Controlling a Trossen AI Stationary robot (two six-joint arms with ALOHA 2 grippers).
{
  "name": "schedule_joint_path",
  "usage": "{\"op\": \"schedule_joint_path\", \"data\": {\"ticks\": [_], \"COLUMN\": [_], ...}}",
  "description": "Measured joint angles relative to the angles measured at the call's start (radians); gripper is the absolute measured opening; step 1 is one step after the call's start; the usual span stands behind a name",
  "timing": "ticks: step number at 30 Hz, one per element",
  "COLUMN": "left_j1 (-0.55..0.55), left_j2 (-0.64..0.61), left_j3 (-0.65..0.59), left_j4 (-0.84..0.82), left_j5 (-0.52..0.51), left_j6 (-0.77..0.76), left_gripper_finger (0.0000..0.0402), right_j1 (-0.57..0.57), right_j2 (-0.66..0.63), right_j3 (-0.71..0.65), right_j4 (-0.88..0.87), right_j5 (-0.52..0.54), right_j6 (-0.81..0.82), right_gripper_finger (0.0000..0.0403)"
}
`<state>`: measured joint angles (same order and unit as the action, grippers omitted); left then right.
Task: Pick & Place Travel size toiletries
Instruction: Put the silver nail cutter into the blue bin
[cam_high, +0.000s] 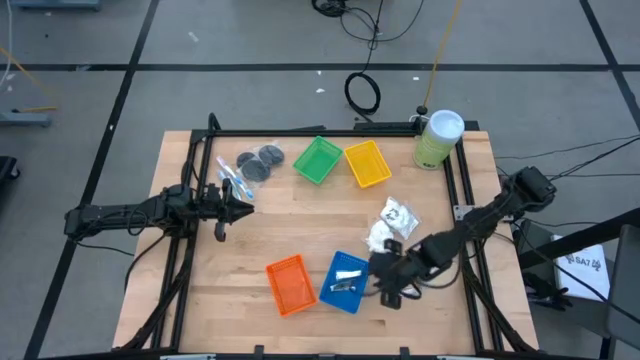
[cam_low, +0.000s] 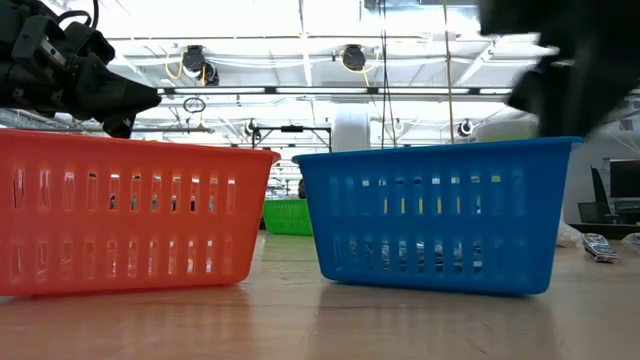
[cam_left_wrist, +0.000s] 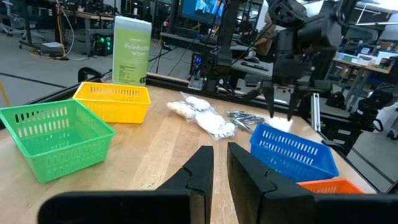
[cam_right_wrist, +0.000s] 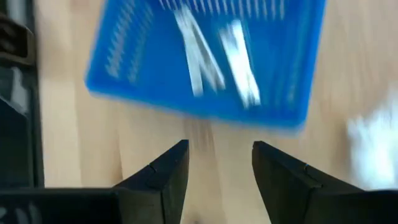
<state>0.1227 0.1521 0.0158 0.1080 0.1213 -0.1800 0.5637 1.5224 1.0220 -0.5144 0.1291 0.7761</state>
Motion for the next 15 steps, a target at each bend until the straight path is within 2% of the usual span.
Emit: {"op": "schedule_joint_path", "data": {"ticks": [8,11,15], "left_j1": [0.0,0.0,0.0], "left_j2": [0.0,0.0,0.0], "left_j3": [0.0,0.0,0.0], "left_j4": [0.0,0.0,0.0], "left_j5": [0.0,0.0,0.0], "left_j6": [0.0,0.0,0.0], "left_gripper_finger": [0.0044,0.0044,0.0044], "right_j1": [0.111,0.139,0.161], "right_j2": [-0.001,-0.001,0.0], "right_j3": [0.0,0.0,0.0], "right_j4": [-0.33,-0.43,-0.53], "right_j5": [0.003,0.054,0.112], "right_j6": [0.319,0.42,0.476], "right_gripper_finger": [0.0164,0.0164,0.0164]}}
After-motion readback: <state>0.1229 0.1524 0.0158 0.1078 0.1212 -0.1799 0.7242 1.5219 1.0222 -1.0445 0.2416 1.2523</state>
